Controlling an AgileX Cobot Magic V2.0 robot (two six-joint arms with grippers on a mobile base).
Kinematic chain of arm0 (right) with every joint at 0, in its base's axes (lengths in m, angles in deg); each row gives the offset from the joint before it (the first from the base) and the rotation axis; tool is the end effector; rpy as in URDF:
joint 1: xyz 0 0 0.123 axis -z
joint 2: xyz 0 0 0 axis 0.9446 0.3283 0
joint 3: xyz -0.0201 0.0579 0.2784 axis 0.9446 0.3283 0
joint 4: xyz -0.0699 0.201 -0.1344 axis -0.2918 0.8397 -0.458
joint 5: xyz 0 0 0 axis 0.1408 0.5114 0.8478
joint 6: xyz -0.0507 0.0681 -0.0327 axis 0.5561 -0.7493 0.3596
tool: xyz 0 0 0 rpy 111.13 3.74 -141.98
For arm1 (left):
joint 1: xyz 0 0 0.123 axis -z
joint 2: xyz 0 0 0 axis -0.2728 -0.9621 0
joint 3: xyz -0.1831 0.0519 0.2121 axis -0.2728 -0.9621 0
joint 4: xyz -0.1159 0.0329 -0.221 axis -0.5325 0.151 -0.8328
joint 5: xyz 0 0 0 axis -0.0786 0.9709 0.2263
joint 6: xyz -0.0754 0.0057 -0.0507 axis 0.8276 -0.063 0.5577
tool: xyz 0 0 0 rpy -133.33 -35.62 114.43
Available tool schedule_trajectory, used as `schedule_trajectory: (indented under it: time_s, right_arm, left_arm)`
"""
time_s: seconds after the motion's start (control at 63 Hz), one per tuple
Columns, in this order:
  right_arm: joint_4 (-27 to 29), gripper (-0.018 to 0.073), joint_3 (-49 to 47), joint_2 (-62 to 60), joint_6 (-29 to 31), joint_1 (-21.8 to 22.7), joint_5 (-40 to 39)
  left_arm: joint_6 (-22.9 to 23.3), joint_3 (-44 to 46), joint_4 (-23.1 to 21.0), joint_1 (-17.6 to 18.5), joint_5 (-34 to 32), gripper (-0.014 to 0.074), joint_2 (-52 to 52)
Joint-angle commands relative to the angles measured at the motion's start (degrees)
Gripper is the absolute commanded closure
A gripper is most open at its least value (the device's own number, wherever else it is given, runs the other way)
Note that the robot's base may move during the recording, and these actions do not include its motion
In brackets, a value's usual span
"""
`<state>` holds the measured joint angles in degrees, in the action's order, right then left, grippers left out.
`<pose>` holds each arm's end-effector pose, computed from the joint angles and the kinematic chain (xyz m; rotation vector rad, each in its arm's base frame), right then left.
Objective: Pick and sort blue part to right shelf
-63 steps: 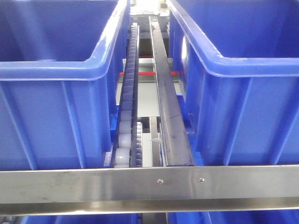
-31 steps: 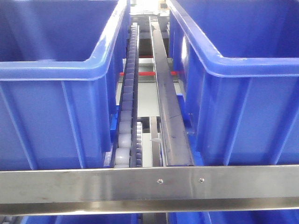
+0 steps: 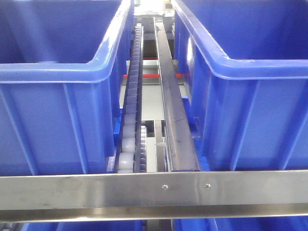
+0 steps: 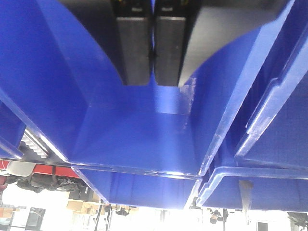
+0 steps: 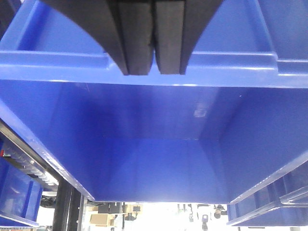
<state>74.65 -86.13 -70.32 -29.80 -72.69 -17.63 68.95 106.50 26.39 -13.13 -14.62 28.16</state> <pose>0.0567 0.0018 0.2039 0.0187 1.4959 0.0715 0.0649 -0.0025 0.2927 -0.0422 1.5389 -0.1082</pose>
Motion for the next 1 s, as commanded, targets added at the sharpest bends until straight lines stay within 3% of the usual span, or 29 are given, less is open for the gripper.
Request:
schedule_trajectory:
  time_s: [0.0,0.318,0.413,0.476,0.54,0.603,0.651,0.842,0.889,0.985]
  right_arm:
    - [0.1,0.0503,-1.3,-1.3,0.4,0.3,-5.3]
    - [0.1,0.0503,-1.3,-1.3,0.4,0.3,-5.3]
    - [0.1,0.0503,-1.3,-1.3,0.4,0.3,-5.3]
    - [0.1,0.0503,-1.3,-1.3,0.4,0.3,-5.3]
    - [0.1,0.0503,-1.3,-1.3,0.4,0.3,-5.3]
    - [0.1,0.0503,-1.3,-1.3,0.4,0.3,-5.3]
    - [0.1,0.0503,-1.3,-1.3,0.4,0.3,-5.3]
    - [0.1,0.0503,-1.3,-1.3,0.4,0.3,-5.3]
    - [0.1,0.0503,-1.3,-1.3,0.4,0.3,-5.3]
    - [0.1,0.0503,-1.3,-1.3,0.4,0.3,-5.3]
  left_arm:
    - [0.1,1.7,-0.3,-0.2,-5.0,0.0461,-0.5]
    - [0.1,1.1,-0.3,-0.2,-5.3,0.0461,-0.3]
    - [0.0,-1.3,1.6,-1.3,-7.3,0.0461,1.4]
    - [-0.2,-4.6,-0.4,-1.9,-11.3,0.0461,3.3]
    - [-3.7,-8.3,-2.8,-1.9,-15.2,0.0461,5.2]
    - [-7.7,-11.3,-5.3,-1.9,-16.9,0.0461,7.0]
    - [-7.7,-13.3,-6.1,-1.9,-17.1,0.0461,8.5]
    - [-7.4,-20.1,-5.8,-1.9,-20.9,0.0461,12.9]
    - [-7.4,-19.9,-4.8,-1.9,-17.9,0.0461,13.9]
    - [-7.4,-19.9,-3.3,-1.9,-18.9,0.0461,13.7]
